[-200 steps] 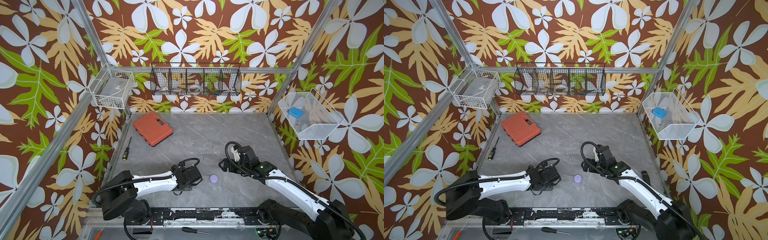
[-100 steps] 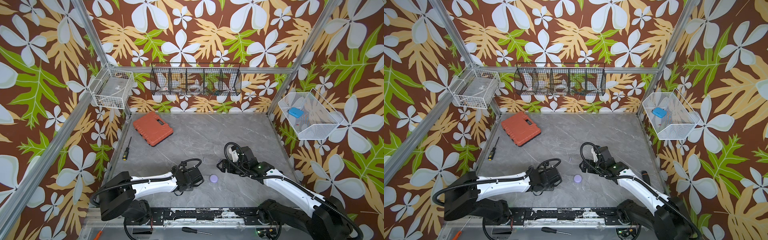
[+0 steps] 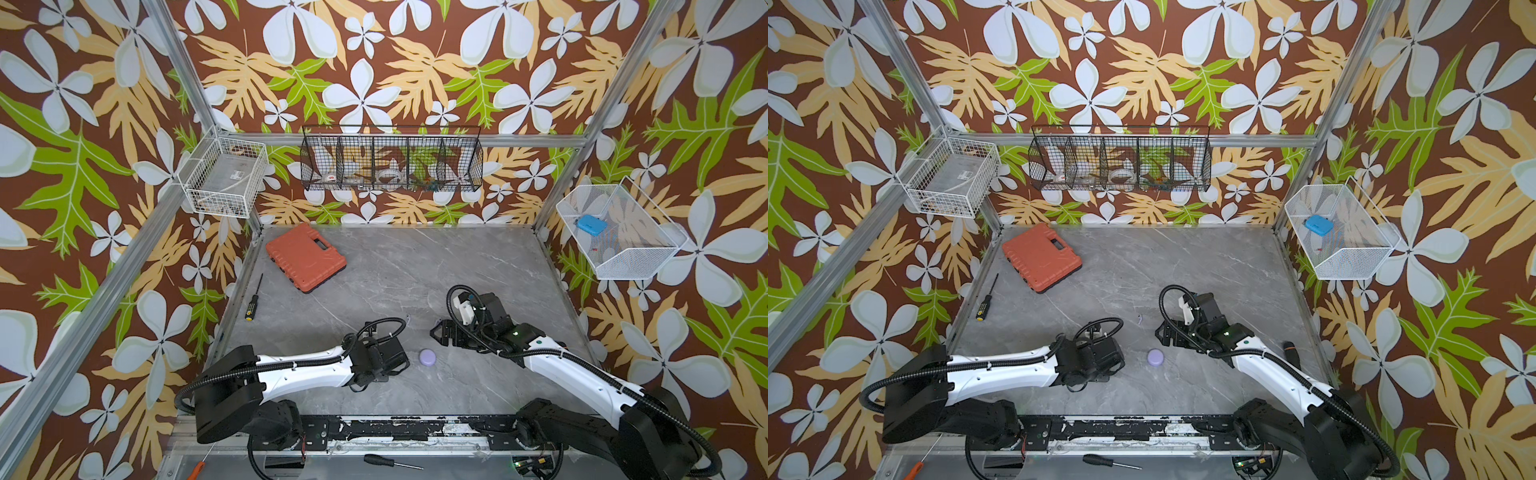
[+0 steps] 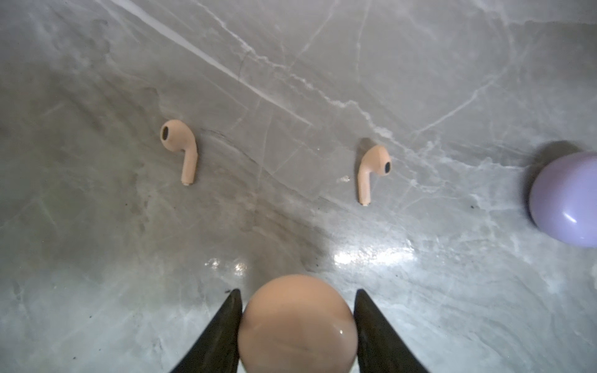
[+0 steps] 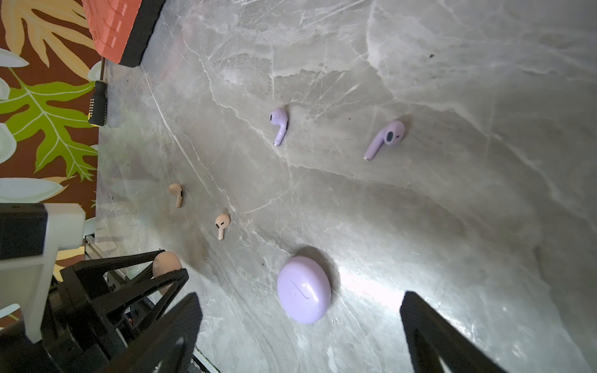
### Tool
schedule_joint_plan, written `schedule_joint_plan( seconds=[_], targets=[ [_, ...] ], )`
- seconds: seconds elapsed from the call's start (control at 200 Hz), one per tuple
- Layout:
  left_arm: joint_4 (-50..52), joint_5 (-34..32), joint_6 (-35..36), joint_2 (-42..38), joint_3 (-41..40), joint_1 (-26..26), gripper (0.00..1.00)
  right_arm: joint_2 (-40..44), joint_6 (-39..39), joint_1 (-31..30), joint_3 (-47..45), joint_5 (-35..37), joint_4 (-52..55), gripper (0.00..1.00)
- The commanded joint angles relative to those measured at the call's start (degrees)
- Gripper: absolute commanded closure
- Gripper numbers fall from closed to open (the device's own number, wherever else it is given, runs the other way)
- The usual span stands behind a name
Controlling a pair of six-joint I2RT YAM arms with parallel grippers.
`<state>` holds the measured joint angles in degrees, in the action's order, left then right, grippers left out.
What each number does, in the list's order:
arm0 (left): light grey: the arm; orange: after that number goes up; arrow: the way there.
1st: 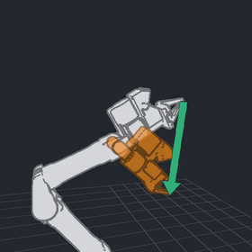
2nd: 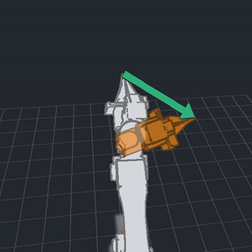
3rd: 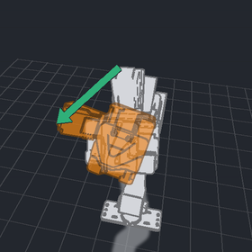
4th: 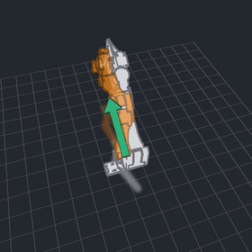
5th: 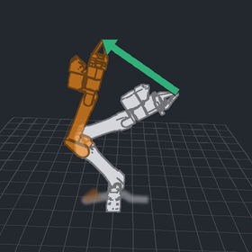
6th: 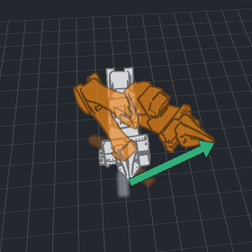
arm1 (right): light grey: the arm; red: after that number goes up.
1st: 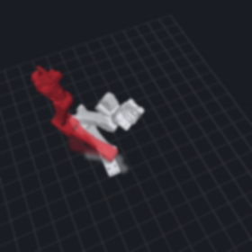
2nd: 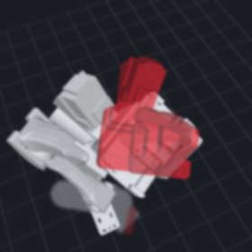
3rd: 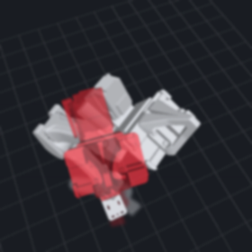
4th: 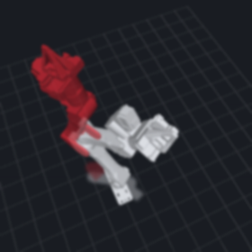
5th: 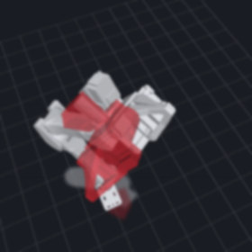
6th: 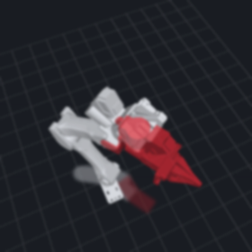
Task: Insert wireless bluetooth earbuds into charging case
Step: Pick up the charging case from the bottom-center of the table.
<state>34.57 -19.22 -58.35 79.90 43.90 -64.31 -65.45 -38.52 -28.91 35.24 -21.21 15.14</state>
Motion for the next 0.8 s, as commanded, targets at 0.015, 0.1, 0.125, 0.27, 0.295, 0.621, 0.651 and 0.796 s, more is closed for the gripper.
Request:
schedule_joint_plan(
  seconds=[0.015,0.1,0.125,0.27,0.295,0.621,0.651,0.796],
  targets=[
    [-0.24,-1.57,1.04,-0.52,0.57,-0.75,1.0,-0.53,0.46,-0.66,0.35,-1.85,-2.36,0.05],
    [-0.54,-2.03,1.65,-0.87,0.75,-1.36,1.0,-0.99,0.29,-1.3,0.36,-2.87,-3.18,0.05],
    [-0.7,-2.13,1.81,-1.04,0.79,-1.57,1.0,-1.14,0.06,-1.4,0.35,-3.38,-3.62,0.05],
    [-1.63,-2.99,3.5,-1.65,0.99,-2.54,1.0,-1.61,-0.32,-1.86,0.68,-5.75,-4.82,0.05],
    [-1.65,-3.1,3.86,-1.83,1.14,-2.65,1.0,-1.65,-0.32,-1.95,0.77,-6.13,-5.08,0.05],
    [-3.22,-4.68,8.72,-5.5,0.22,-4.23,1.0,-3.78,-1.61,-2.64,0.36,-15.51,-10.91,0.07],
    [-3.56,-4.45,9.28,-5.72,0.13,-4.31,1.0,-3.97,-1.73,-2.9,0.35,-16.14,-11.44,0.07],
    [-5.12,-3.39,12.29,-6.74,0.09,-5.4,1.0,-5.44,-3.68,-3.52,-0.31,-21.51,-15.79,0.1]
  ],
)
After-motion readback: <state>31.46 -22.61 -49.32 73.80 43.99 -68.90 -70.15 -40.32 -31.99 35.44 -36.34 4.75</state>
